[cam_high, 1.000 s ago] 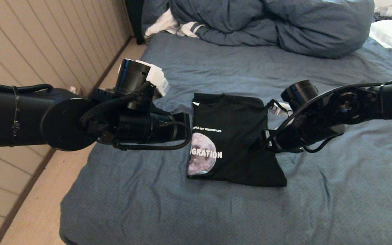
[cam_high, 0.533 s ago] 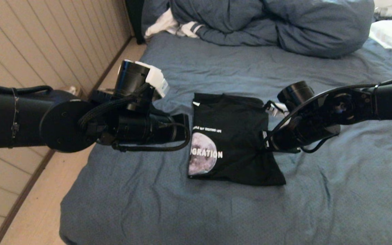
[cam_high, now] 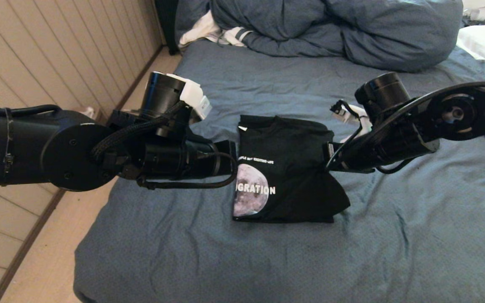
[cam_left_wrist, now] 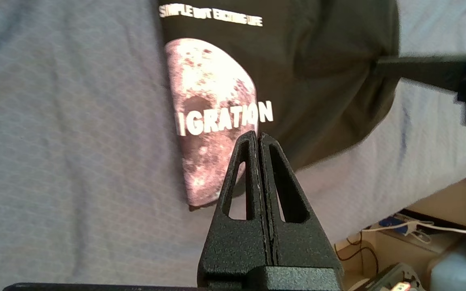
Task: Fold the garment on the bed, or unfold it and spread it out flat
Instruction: Unford the black T-shirt
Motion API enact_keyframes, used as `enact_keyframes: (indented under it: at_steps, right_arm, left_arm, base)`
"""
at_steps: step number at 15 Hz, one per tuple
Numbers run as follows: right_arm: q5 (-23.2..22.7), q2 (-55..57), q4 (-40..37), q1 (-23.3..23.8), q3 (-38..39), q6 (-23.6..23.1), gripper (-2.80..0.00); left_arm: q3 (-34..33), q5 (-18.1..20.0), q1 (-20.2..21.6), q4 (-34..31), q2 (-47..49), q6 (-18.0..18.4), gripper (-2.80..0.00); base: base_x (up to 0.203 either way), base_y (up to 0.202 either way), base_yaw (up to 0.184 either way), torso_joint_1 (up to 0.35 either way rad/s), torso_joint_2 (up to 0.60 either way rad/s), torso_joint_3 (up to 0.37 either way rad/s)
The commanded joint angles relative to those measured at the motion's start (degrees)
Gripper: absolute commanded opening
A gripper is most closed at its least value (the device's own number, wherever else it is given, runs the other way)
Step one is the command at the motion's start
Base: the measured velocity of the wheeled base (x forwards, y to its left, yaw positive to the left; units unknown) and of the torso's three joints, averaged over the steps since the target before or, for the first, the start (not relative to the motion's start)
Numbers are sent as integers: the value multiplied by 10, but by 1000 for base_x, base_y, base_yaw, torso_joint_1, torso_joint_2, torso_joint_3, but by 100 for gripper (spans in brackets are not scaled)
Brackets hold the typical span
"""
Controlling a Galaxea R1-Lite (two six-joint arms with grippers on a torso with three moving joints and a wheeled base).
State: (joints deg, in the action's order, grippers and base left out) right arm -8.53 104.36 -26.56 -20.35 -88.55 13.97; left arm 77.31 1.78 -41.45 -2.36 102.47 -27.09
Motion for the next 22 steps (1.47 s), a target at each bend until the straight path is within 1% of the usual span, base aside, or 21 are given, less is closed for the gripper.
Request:
enact_keyframes:
  at_steps: [1, 3, 5, 7, 11, 13, 14, 17, 19, 22]
  right_arm:
    - [-1, -12, -1, -22, -17, 1, -280]
    - [0, -7, 1, -64, -27, -1, -280]
    - [0, -3, 2, -98, -25, -13, -280]
    - [1, 16, 16, -116, -19, -25, -280]
    - [6, 34, 51, -139, -47, -24, -280]
    - [11, 49, 53, -152, -100, -22, -280]
    - [15, 59, 51, -162, -123, -20, -280]
    - [18, 85, 49, -185, -169, -17, -280]
    - [18, 109, 44, -198, -198, -10, -280]
    - [19, 117, 40, -201, -203, -9, -280]
  left_arm:
    - [-2, -2, -7, 0, -8, -4, -280]
    - [-11, -24, -11, 0, -13, -6, -280]
    - [-29, -30, -14, 1, -24, -6, -280]
    - [-47, -31, -18, 13, -35, -6, -280]
    - [-76, -32, -18, 29, -56, -6, -280]
    - [-102, -30, -18, 37, -64, -5, -280]
    - [-117, -30, -21, 49, -65, -5, -280]
    - [-155, -28, -33, 118, -53, -2, -280]
    - [-174, -28, -39, 181, -34, -3, -280]
    - [-187, -34, -42, 225, -20, 0, -280]
  base:
    - [0, 0, 0, 0, 0, 0]
    - [0, 0, 0, 0, 0, 0]
    - [0, 0, 0, 0, 0, 0]
    - [0, 0, 0, 0, 0, 0]
    - [0, 0, 0, 0, 0, 0]
    - [0, 0, 0, 0, 0, 0]
    - [0, 0, 0, 0, 0, 0]
    - [0, 0, 0, 0, 0, 0]
    - [0, 0, 0, 0, 0, 0]
    - [0, 0, 0, 0, 0, 0]
